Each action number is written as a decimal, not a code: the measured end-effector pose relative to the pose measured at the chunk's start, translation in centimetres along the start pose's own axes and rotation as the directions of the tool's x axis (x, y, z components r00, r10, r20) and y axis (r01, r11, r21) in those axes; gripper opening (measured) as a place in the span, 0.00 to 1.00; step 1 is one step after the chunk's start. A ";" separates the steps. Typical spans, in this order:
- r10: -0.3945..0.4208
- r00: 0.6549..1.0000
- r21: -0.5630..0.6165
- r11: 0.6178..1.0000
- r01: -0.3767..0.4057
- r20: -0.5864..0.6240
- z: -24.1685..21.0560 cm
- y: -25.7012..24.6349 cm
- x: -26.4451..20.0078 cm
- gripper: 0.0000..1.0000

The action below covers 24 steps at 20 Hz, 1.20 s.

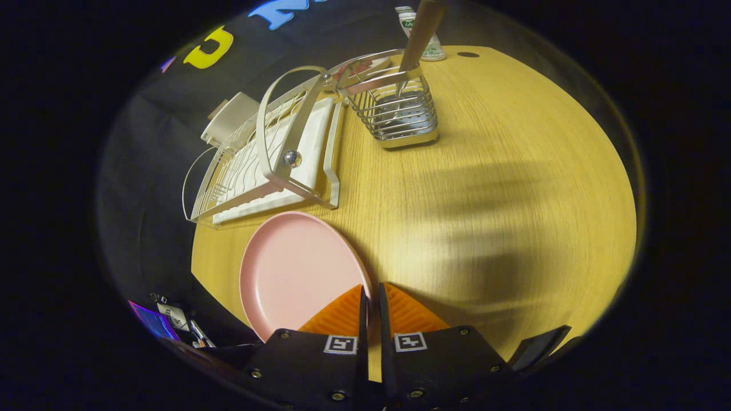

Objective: Take the plate from the dish rack, then take the spoon from the basket and place it into the plate.

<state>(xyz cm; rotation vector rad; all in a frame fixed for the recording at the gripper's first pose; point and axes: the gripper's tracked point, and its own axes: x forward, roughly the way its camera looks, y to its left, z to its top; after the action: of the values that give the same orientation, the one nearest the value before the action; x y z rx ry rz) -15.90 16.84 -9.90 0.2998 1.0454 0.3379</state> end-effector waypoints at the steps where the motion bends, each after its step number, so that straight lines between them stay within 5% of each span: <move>1: 0.009 0.999 0.001 1.000 -0.009 0.034 0.6 0.2 -0.5 0.12; 2: 0.022 0.998 0.003 1.000 -0.022 0.060 1.1 0.6 -0.8 0.12; 3: 0.020 0.996 -0.001 1.000 -0.020 0.090 1.7 0.5 -1.6 0.22; 7: -0.006 0.961 -0.036 0.999 0.017 0.277 5.1 0.3 -4.3 0.22; 16: -0.062 0.765 -0.129 0.974 0.188 0.641 11.4 -2.1 -9.3 0.22; 19: -0.060 0.718 -0.141 0.966 0.218 0.694 13.6 -2.8 -9.6 0.22; 24: -0.058 0.689 -0.118 0.971 0.206 0.722 17.2 -3.8 -8.8 0.22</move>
<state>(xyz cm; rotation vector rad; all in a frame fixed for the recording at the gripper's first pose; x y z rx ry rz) -4.37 8.37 3.60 0.1522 0.2430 0.1558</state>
